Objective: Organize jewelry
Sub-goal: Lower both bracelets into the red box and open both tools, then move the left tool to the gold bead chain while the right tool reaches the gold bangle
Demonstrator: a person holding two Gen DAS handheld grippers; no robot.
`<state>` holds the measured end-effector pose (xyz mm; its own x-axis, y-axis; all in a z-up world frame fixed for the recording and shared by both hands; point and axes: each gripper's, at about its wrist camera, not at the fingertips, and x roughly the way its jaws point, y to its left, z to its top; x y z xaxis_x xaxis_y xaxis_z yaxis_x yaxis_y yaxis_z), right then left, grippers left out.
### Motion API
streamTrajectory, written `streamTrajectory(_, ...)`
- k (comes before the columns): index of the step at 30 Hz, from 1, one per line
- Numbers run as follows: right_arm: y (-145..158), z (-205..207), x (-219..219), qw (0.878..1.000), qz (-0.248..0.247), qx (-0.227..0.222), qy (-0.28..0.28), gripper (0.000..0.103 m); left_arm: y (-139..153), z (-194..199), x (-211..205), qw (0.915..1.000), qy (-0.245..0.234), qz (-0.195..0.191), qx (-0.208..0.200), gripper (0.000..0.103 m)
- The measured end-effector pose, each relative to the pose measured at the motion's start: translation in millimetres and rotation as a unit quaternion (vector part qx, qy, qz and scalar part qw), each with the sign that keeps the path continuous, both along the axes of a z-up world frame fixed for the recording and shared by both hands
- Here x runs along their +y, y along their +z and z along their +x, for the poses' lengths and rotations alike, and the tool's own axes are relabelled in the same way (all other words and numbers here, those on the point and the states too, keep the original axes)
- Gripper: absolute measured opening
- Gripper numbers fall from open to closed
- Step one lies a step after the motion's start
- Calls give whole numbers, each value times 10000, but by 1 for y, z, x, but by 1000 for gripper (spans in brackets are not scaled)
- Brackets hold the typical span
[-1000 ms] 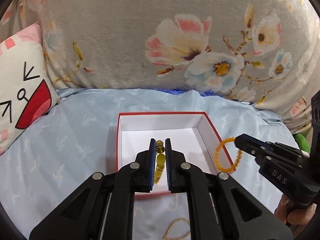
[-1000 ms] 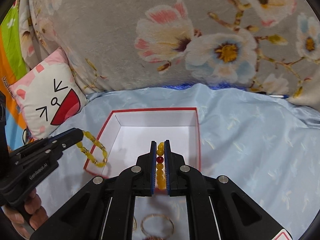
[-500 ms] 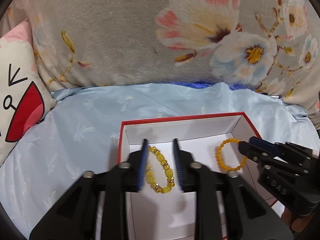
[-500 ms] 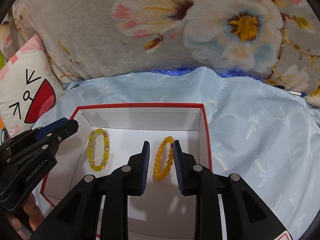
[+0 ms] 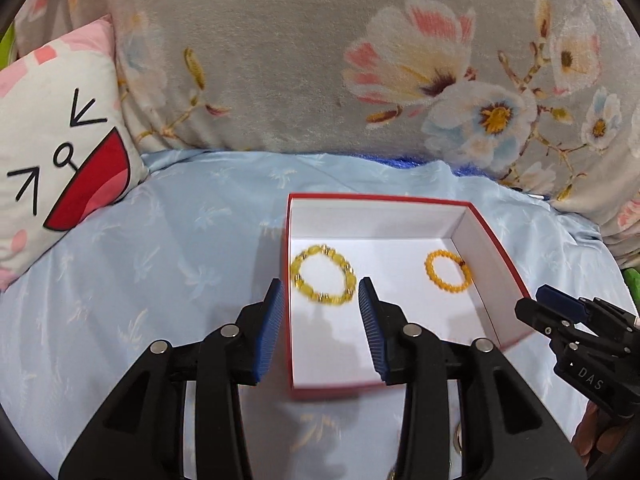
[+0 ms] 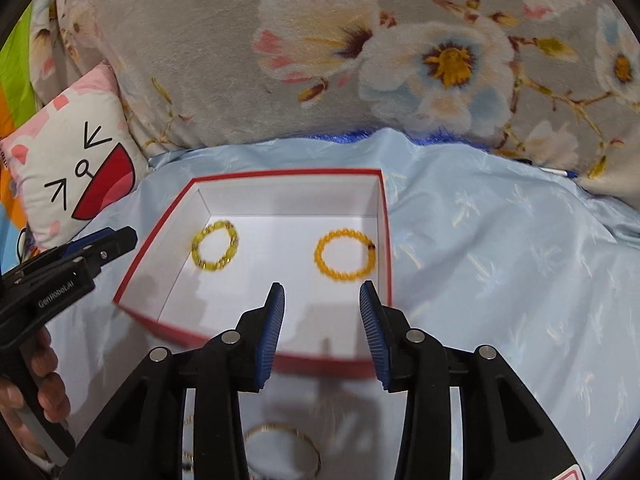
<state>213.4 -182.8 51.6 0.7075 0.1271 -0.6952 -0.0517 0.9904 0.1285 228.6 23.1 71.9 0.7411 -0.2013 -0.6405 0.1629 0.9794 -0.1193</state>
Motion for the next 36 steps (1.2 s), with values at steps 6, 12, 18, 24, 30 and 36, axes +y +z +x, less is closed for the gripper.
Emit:
streamTrajectory(6, -10, -50, -7, 9999, -6, 84, -75, 39, -10, -44, 5, 9999, -46, -121, 106, 37)
streamTrajectory(12, -25, -89, -3, 9997, 31, 245, -54, 40, -28, -84, -6, 9994, -213, -81, 259, 39)
streamTrajectory(18, -42, -105, 11, 9989, 122, 443, 57, 48, -50, -104, -12, 9979, -300, -217, 526, 40)
streamTrajectory(24, -54, -103, 25, 9988, -60, 469, 104, 56, -61, -114, -12, 9977, -297, -268, 543, 56)
streamTrajectory(30, -64, -94, 30, 9980, -18, 621, 152, 58, -67, -114, -6, 9977, -207, -274, 582, 58)
streamTrajectory(36, -70, -85, 39, 9975, -121, 668, 214, 62, -74, -113, -7, 9974, -211, -229, 645, 59)
